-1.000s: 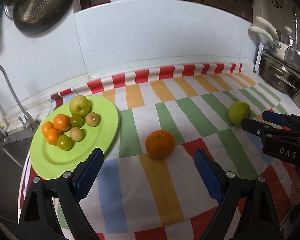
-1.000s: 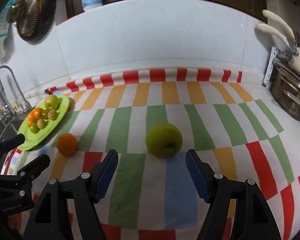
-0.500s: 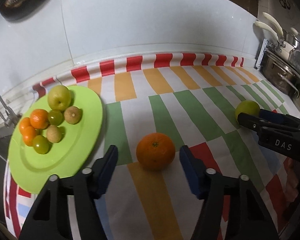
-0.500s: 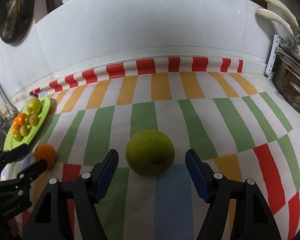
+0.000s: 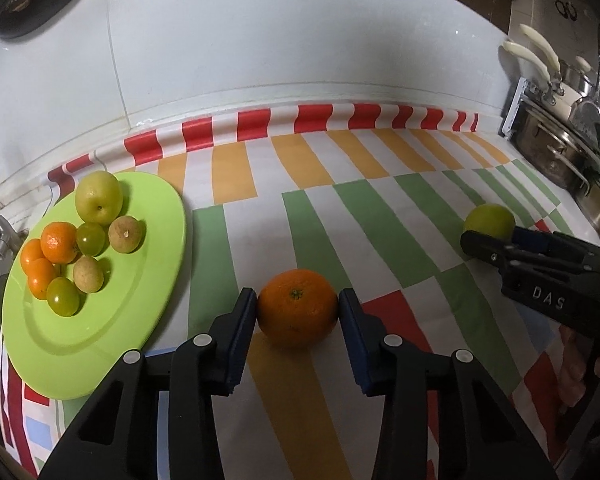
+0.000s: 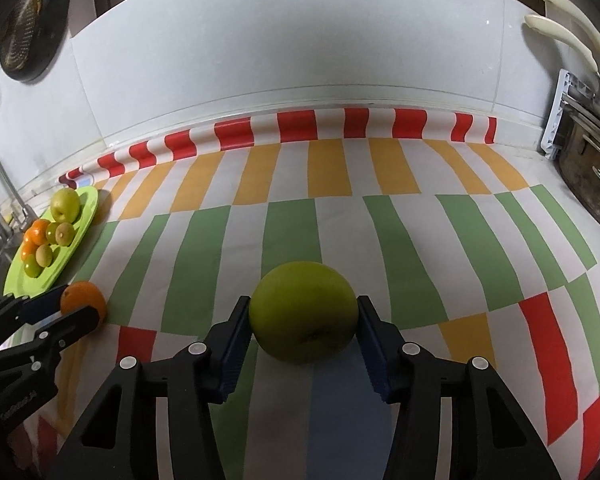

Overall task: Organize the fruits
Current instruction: 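Grasp the orange with the left tool while the right grasps the green apple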

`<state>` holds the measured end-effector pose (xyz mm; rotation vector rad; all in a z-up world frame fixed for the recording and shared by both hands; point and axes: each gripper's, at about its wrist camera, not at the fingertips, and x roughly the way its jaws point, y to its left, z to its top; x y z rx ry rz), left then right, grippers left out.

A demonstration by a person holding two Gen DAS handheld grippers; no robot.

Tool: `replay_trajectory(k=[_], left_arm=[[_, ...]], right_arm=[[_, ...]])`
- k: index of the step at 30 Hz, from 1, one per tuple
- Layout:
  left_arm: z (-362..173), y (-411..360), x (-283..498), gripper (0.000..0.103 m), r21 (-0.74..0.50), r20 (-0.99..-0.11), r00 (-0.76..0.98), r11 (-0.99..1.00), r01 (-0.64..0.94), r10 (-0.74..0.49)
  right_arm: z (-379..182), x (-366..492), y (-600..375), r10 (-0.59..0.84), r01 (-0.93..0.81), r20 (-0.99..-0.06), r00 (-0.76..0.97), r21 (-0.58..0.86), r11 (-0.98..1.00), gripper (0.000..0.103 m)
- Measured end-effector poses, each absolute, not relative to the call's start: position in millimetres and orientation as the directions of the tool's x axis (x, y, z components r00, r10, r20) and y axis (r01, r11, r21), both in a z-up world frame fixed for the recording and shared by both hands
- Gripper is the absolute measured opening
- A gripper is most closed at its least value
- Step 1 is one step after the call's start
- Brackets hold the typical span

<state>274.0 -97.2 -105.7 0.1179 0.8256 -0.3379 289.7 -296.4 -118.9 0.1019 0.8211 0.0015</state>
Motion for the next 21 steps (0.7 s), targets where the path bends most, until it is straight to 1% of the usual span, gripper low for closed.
replay_trajectory(k=[11, 21], left_arm=[[-82, -89, 259, 0.042, -0.027, -0.691, 0.675, 0.942, 0.333, -0.259], [-61, -72, 231, 0.042, -0.029, -0.652, 0.714, 0.95, 0.311, -0.254]], right_arm=[[-99, 272, -284, 0.068, -0.005, -0.699, 0.712, 0.092, 0.996, 0.052], [-73, 249, -266, 0.093, -0.049, -0.659, 0.747, 0.085, 0.995, 0.052]])
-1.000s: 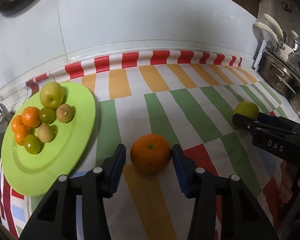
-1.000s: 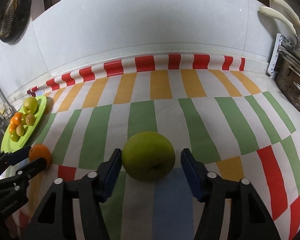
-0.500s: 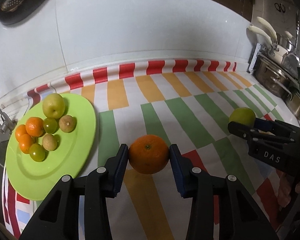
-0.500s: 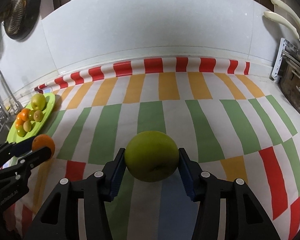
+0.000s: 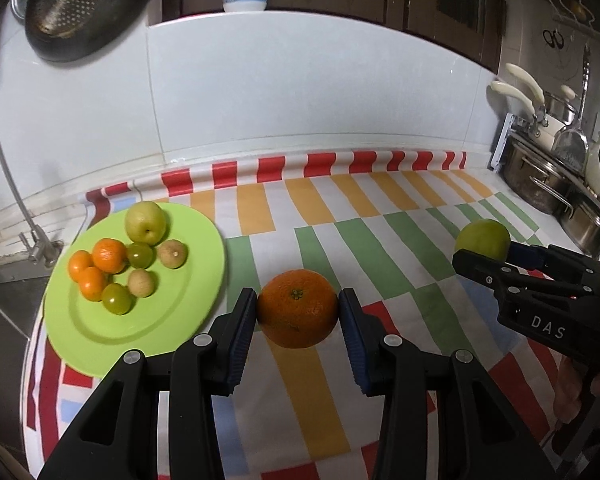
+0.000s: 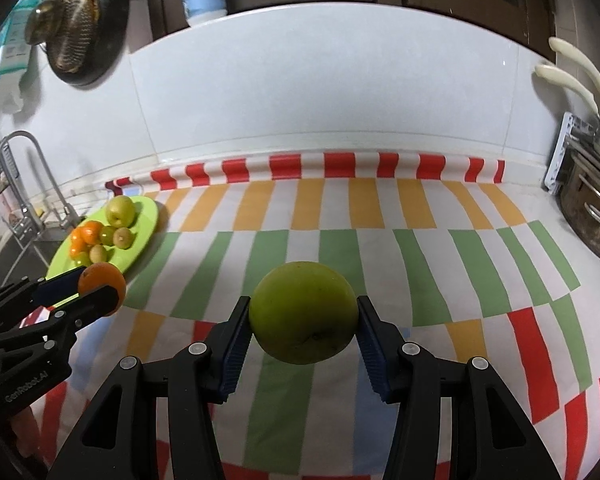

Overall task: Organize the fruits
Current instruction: 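Carry the orange and green apple onto the green plate and open both tools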

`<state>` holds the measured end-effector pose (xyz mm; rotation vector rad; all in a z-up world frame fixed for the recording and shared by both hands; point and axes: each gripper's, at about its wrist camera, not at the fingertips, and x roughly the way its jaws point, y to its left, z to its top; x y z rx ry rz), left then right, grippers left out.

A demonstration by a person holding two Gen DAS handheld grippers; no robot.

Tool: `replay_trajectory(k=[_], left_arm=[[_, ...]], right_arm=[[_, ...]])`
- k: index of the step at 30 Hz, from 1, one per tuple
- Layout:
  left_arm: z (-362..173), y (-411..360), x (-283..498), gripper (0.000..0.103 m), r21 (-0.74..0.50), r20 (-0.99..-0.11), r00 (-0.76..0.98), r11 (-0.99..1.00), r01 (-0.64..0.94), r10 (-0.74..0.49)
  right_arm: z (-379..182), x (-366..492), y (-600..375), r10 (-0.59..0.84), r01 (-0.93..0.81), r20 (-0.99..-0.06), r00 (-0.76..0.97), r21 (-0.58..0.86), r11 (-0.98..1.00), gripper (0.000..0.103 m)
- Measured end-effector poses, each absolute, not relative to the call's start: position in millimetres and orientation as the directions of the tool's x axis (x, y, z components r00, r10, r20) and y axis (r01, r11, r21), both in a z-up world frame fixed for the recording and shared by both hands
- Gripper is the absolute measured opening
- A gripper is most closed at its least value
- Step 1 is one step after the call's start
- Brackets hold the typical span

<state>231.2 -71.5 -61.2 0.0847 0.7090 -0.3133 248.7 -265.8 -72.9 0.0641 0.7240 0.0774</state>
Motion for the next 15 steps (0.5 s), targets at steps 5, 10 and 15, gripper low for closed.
replay_trajectory(k=[5, 10, 15], left_arm=[[-53, -63, 216, 0.042, -0.026, -0.636, 0.73, 0.953, 0.301, -0.248], [-42, -54, 200, 0.042, -0.028, -0.611, 0.753, 0.957, 0.288, -0.244], [-32, -43, 183, 0.042, -0.033, -0.586, 0.774, 0.962, 0.272, -0.239]], right_arm=[[-62, 236, -257, 0.104, -0.069, -0.642, 0.76, 0.079, 0.995, 0.052], [-52, 222, -248, 0.117, -0.093, -0.623, 0.774, 0.071, 0.993, 0.052], [-40, 209, -240, 0.132, -0.116, -0.602, 0.788, 0.065, 0.991, 0.052]])
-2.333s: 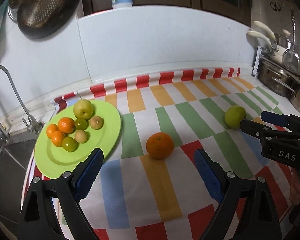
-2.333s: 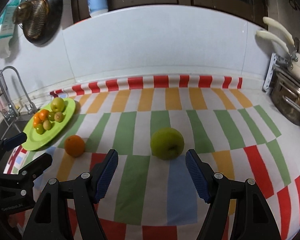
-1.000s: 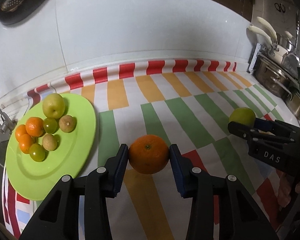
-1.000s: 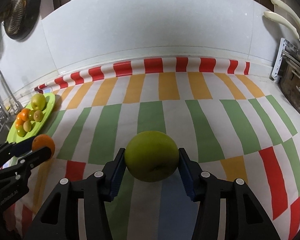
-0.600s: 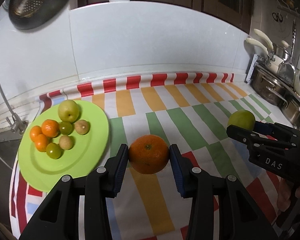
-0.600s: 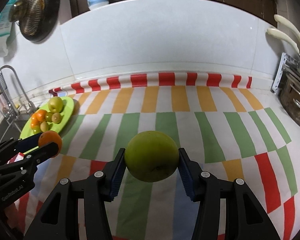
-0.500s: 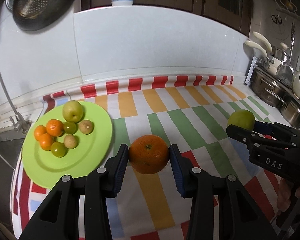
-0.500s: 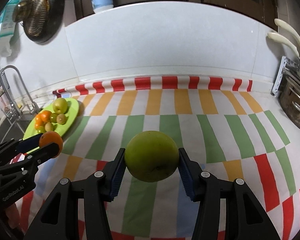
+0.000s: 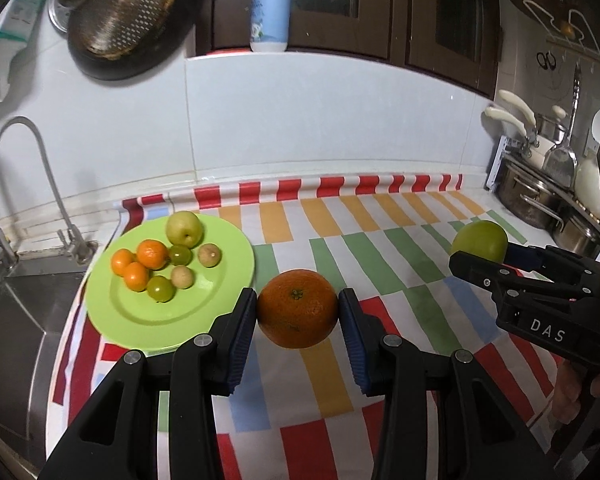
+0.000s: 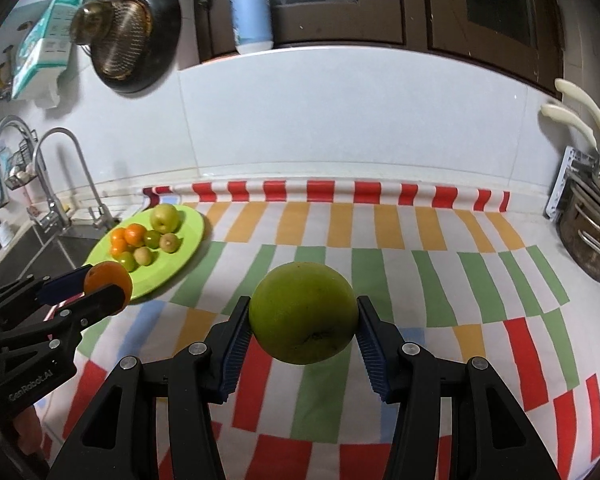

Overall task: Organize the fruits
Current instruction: 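Carry the orange and green apple onto the green plate and open both tools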

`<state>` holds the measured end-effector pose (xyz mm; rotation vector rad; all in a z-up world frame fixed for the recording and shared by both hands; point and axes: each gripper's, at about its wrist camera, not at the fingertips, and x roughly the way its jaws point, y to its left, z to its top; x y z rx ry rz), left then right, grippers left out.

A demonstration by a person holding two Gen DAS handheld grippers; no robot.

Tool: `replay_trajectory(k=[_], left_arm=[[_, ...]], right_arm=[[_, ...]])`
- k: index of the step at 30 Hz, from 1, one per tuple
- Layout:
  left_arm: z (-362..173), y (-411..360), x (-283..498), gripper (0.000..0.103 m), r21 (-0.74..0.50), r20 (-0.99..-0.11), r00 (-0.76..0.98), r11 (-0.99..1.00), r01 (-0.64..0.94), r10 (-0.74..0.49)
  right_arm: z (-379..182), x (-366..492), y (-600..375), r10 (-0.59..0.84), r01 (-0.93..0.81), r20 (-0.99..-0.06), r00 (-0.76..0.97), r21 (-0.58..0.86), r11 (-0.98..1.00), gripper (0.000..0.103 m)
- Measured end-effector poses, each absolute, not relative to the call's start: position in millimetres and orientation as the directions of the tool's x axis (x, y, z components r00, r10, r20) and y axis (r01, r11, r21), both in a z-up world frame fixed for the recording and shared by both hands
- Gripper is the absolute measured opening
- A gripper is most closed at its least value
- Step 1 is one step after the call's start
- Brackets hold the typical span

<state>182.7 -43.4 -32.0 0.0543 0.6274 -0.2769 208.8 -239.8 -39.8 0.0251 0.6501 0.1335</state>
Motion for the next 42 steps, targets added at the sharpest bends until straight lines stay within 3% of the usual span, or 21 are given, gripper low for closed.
replay_trajectory(k=[21, 42], left_arm=[[-3, 23, 133, 0.042, -0.035, -0.522, 0.832, 0.979, 0.202, -0.19], [-4, 74, 163, 0.042, -0.023, -0.515, 0.851, 0.994, 0.104, -0.101]], right_arm=[[-9, 168, -175, 0.232, -0.235, -0.535, 0.813, 0.065, 0.97, 0.052], [-4, 206, -109, 0.34, -0.363, -0.516, 0.787, 0.059, 0.93, 0.052]])
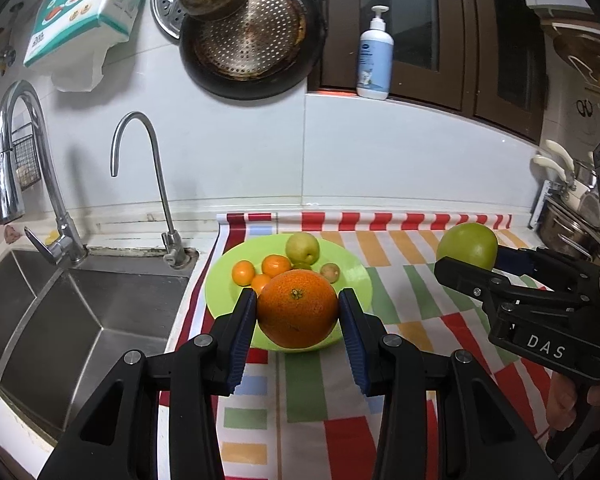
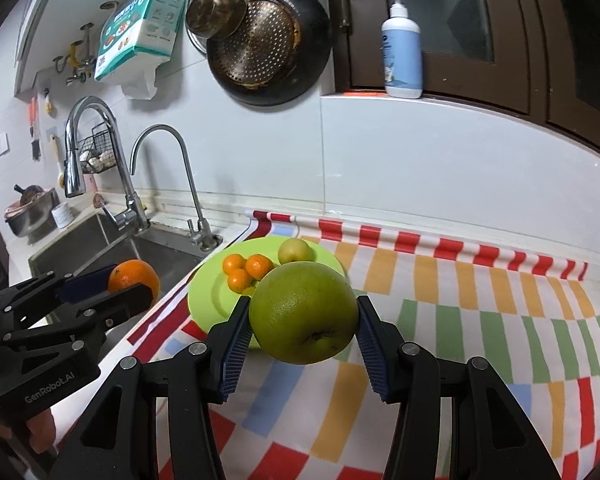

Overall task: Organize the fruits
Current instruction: 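Carry the orange and green apple onto the green plate and open both tools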

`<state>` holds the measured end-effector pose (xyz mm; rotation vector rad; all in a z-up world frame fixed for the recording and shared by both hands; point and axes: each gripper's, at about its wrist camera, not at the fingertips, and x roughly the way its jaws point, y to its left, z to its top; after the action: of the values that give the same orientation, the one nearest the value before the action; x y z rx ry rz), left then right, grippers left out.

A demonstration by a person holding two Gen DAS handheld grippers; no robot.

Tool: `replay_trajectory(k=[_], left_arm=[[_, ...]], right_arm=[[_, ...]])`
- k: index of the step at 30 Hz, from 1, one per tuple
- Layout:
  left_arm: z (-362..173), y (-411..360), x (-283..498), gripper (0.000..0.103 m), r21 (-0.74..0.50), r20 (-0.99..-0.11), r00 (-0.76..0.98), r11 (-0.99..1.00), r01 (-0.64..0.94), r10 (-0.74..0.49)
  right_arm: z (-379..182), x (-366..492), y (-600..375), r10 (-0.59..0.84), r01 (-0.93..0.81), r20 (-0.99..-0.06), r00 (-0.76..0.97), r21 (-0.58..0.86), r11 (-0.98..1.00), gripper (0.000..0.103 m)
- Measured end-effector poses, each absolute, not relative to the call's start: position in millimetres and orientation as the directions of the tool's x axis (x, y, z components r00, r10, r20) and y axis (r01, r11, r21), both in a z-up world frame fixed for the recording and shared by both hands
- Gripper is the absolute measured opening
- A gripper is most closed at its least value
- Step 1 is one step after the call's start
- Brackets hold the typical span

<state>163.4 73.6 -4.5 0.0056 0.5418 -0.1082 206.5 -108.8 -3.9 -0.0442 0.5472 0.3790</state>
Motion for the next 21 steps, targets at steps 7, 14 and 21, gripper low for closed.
replay_trajectory(k=[7, 14, 21], left_arm=[[-15, 80, 190, 0.042, -0.019, -0.533, 0.842, 0.996, 0.085, -0.082], [-32, 88, 217, 0.042, -0.013, -0.575, 0.815, 0.997, 0.079, -0.072], [-51, 96, 242, 0.042, -0.025, -0.614, 0.786, 0.997, 0.074, -0.074]], right_arm=[[-14, 236, -96, 0.362, -0.393, -0.545, 0.756, 0.063, 0.917, 0.052], [-34, 266, -82, 0.379, -0.42, -0.588, 0.715, 0.073, 0.905, 0.052], [-51, 289, -65, 0.392, -0.453, -0.622, 0.678, 0.067, 0.889, 0.052]])
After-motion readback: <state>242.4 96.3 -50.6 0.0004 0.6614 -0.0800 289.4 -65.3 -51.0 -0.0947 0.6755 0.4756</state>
